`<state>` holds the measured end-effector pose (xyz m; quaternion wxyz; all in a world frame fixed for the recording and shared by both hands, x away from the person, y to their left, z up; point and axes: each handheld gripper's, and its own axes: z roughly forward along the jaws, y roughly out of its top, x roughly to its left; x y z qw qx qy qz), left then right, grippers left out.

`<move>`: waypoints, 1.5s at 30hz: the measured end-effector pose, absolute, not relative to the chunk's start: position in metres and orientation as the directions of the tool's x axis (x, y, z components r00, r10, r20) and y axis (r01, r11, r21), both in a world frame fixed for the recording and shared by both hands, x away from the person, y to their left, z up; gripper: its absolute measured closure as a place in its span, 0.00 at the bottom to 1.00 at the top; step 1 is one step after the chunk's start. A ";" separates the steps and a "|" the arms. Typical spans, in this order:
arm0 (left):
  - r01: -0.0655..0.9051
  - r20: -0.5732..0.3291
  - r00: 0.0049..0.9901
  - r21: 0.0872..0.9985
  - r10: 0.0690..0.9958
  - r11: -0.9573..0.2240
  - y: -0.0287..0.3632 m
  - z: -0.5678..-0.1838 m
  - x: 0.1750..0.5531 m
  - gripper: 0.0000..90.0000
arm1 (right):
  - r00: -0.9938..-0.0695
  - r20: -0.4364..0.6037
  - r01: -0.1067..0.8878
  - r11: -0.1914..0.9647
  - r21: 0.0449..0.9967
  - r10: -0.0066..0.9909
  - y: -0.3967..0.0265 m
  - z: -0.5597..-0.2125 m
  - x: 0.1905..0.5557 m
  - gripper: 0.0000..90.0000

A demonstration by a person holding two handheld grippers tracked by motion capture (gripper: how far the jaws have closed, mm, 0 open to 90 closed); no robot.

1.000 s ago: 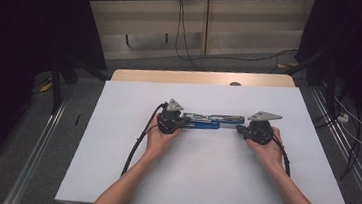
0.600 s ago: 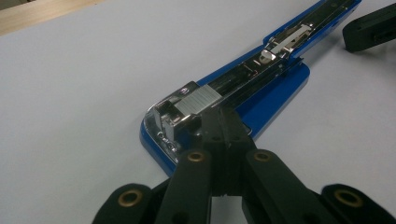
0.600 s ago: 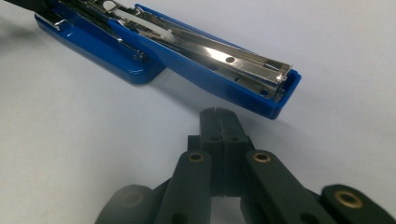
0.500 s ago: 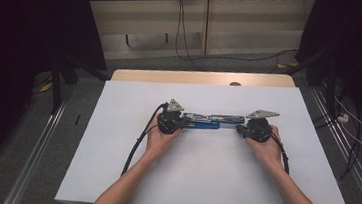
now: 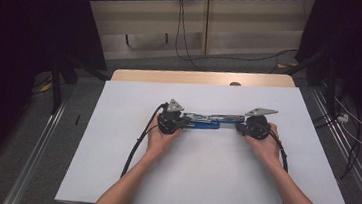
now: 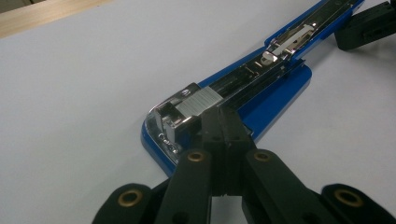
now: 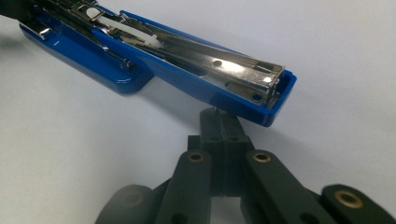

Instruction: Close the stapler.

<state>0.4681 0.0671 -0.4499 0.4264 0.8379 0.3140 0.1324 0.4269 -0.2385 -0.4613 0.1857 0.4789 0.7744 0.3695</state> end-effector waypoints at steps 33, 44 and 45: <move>0.424 -0.062 0.759 0.802 0.648 -0.420 0.067 -0.451 0.468 1.00 | -0.475 0.051 0.577 0.267 0.772 0.879 -0.233 -0.461 0.428 1.00; 0.423 -0.068 0.767 0.801 0.638 -0.424 0.068 -0.451 0.469 1.00 | -0.492 0.052 0.561 0.271 0.782 0.869 -0.228 -0.460 0.430 1.00; 0.426 -0.073 0.764 0.803 0.641 -0.416 0.068 -0.451 0.469 1.00 | -0.494 0.051 0.560 0.273 0.782 0.868 -0.228 -0.460 0.430 1.00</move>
